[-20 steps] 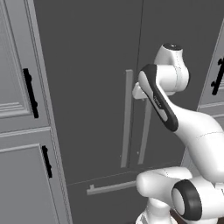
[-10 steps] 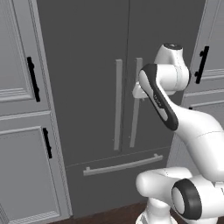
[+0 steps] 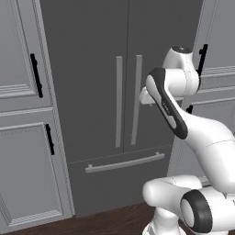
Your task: Take the strawberry from the fridge and place it on top of the pancake, located on the dining counter.
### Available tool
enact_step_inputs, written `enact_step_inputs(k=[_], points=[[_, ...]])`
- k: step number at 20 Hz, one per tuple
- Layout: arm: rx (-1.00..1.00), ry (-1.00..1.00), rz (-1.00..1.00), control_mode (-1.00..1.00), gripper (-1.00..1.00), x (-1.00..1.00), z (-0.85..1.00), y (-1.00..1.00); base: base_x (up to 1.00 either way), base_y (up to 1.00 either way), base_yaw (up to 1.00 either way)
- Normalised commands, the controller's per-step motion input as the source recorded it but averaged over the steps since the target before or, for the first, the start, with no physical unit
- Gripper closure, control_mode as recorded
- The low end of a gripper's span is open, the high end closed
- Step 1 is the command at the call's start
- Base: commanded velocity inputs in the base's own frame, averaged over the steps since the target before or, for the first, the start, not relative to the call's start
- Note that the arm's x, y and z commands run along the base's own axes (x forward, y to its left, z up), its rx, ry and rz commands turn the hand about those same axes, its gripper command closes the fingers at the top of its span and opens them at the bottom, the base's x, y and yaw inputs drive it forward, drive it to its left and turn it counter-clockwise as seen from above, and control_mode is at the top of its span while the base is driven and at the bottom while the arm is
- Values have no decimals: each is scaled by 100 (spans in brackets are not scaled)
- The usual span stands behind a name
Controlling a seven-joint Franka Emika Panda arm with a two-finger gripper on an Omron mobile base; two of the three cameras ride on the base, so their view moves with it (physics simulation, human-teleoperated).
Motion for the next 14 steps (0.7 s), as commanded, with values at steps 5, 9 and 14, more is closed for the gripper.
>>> enact_step_inputs(k=[5, 9, 14], points=[[0, 0, 0, 100, -100, 0, 0, 0, 7, 0, 0], [0, -8, 3, -100, -100, 68, -12, -2, 0, 0, 0], [0, -19, 0, -100, -100, 98, -32, -2, 0, 0, 0]])
